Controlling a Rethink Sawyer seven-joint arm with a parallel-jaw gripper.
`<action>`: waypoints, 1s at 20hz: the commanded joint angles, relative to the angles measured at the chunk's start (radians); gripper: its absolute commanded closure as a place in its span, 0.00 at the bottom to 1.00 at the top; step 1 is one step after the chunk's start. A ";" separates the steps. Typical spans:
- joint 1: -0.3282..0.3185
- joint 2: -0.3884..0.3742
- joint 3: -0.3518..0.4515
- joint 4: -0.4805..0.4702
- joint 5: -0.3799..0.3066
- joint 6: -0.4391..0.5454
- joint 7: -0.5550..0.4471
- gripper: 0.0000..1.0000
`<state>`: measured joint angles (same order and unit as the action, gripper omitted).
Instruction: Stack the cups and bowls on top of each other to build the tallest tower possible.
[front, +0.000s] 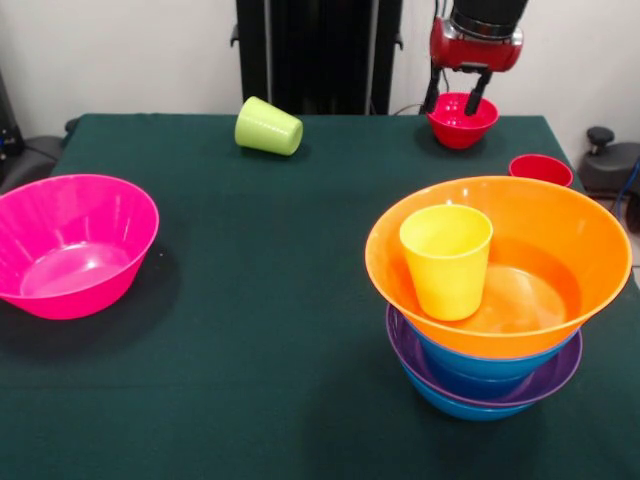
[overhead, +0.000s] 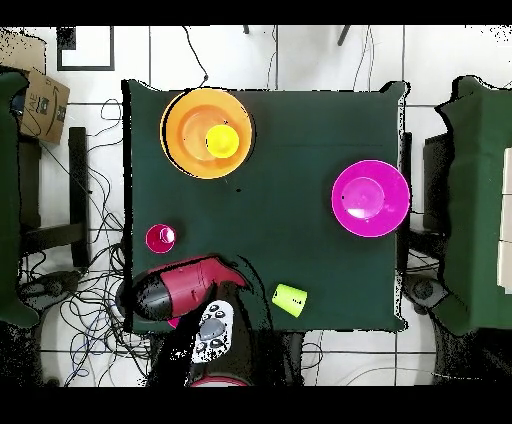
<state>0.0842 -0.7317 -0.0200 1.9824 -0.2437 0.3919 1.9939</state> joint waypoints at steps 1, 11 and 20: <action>0.000 0.039 0.004 0.039 0.037 -0.069 0.181 0.00; -0.018 0.037 -0.014 0.054 0.022 -0.077 0.148 0.00; -0.013 0.044 0.000 0.037 0.040 -0.064 0.147 0.00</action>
<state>0.0770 -0.7110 -0.0691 1.9977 -0.2414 0.3750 1.9943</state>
